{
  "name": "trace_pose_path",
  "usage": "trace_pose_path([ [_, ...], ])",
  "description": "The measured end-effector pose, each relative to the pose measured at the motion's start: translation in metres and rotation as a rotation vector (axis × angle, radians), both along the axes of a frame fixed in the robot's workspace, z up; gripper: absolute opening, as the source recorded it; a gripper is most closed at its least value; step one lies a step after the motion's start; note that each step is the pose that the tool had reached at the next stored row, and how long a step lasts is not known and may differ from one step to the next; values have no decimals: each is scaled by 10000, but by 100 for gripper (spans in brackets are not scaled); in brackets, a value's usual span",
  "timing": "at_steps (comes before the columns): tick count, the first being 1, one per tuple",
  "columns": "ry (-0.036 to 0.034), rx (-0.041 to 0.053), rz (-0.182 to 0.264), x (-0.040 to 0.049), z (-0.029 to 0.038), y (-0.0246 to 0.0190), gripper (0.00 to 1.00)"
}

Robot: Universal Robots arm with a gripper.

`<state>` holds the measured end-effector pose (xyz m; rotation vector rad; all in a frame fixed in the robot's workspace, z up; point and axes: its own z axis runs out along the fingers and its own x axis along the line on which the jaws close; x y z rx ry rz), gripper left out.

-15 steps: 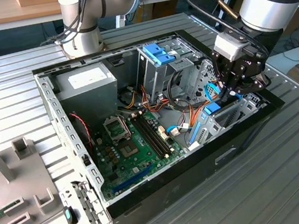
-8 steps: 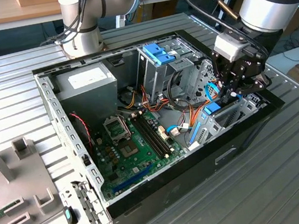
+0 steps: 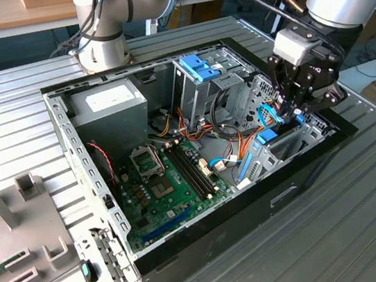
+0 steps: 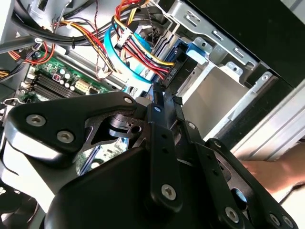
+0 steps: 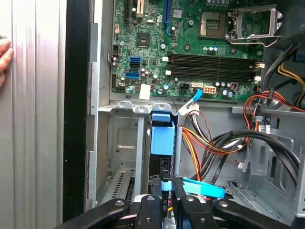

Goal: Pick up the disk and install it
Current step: 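Insert the second disk wire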

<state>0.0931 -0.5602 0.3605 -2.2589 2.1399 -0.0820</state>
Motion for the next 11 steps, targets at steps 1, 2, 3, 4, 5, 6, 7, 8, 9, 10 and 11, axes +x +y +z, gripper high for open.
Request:
trace_pose_path([
  [1, 0, -1, -1, 0, 17, 0, 24],
  [2, 0, -2, 0, 0, 43, 1, 24],
  [3, -6, 0, 0, 0, 88, 1, 24],
  [4, -11, -2, -1, 0, 140, 2, 24],
  [5, -17, -1, 0, 0, 184, 2, 24],
  [6, -26, -1, 0, 0, 227, 2, 24],
  [7, -30, 0, 0, 0, 240, 2, 24],
  [8, -32, -2, 0, 0, 254, 2, 24],
  [9, -35, -1, -1, 0, 270, 2, 24],
  [10, -40, -1, 0, 0, 295, 2, 24],
  [11, -41, 3, -1, 0, 295, 2, 24],
])
